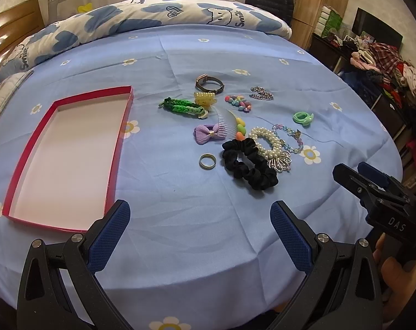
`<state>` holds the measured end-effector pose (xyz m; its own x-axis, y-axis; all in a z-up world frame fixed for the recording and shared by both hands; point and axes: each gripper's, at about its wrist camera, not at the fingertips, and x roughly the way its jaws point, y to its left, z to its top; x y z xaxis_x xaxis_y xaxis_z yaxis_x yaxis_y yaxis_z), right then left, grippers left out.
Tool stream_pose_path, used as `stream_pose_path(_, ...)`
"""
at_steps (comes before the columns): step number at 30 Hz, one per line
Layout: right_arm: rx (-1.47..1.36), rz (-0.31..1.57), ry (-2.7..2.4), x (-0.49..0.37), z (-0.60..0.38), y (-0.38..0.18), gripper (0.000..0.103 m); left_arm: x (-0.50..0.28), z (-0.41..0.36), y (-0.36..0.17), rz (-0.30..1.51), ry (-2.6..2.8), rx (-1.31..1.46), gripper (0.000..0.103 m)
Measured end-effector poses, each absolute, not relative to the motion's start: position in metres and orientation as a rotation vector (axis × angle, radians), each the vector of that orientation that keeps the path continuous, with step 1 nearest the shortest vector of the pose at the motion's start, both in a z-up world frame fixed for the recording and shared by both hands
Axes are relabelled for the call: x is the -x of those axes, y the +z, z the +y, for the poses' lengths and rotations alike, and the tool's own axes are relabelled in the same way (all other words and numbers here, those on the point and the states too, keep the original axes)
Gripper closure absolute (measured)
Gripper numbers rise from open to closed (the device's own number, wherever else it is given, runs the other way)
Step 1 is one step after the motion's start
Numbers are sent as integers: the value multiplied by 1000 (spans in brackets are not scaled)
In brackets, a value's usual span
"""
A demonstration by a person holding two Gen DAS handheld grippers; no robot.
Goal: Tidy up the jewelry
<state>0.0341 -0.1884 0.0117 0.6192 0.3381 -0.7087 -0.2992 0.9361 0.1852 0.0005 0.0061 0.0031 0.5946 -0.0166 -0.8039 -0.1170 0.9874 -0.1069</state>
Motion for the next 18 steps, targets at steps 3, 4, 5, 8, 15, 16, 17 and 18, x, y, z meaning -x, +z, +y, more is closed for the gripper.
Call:
stream_pose_path(3, -49, 826, 365, -34, -188, 12, 5, -1, 4, 3, 931, 57, 151, 0)
stream_pose_path(4, -51, 825, 365, -34, -188, 12, 5, -1, 3, 4, 929, 58, 151, 0)
stream_pose_path(5, -51, 825, 364, -34, -188, 12, 5, -1, 3, 4, 929, 59, 150, 0)
stream_pose_path(8, -52, 826, 367, -34, -188, 13, 5, -1, 5, 5, 928, 58, 152, 0)
stream_pose_path(15, -51, 821, 366, -34, -189, 14, 5, -1, 7, 7, 924, 55, 155, 0)
stream_pose_path(16, -52, 821, 365, -34, -189, 15, 5, -1, 7, 7, 924, 54, 155, 0)
stream_pose_path(17, -52, 821, 366, -34, -188, 15, 5, 0, 7, 7, 924, 54, 155, 0)
stream_pose_path(18, -51, 820, 366, -34, -189, 15, 5, -1, 7, 8, 923, 54, 154, 0)
